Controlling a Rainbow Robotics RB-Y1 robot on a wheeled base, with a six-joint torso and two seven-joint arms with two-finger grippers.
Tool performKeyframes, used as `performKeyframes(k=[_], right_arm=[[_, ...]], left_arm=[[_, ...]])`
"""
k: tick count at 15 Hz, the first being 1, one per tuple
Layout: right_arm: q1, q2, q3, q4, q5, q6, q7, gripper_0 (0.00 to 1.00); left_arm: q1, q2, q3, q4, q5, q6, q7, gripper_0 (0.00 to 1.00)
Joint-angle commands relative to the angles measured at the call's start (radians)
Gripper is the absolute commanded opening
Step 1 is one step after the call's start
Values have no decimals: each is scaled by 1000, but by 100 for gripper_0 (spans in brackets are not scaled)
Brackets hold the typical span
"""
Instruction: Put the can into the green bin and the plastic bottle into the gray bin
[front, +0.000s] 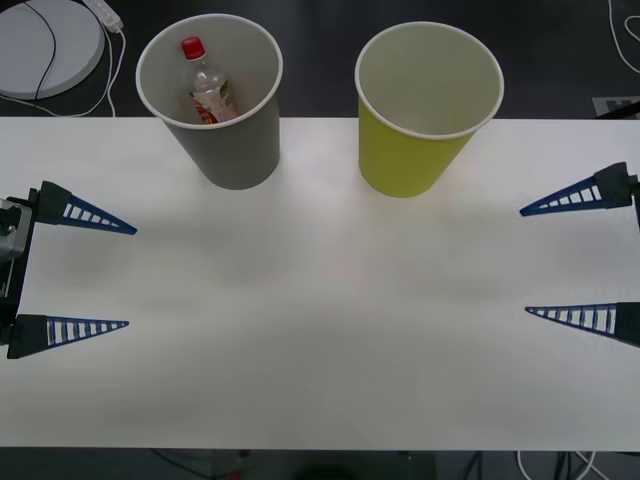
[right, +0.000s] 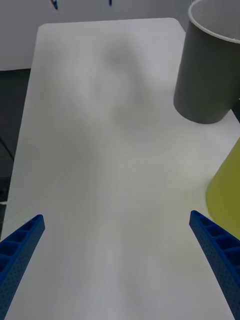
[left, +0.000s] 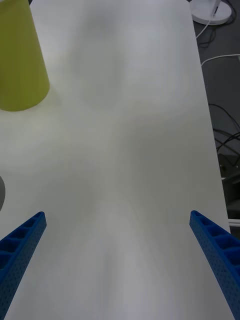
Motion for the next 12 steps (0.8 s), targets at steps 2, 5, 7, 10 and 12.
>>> performKeyframes(k=[2,5,7,10,12], right_arm=[[9,1,-6,54,-65,-74,75,100],[11,0,-14,79,-85,-107,90,100],[14,1,-14,85,-86,-107,101,100],[14,1,-12,85,-91,-107,92,100],[14,1,-12,85,-91,-107,92,100]], left_arm=[[0,0,0,0,0,0,0,100],[0,0,0,0,0,0,0,100],[0,0,0,0,0,0,0,100],[0,0,0,0,0,0,0,100],[0,0,0,0,0,0,0,100]])
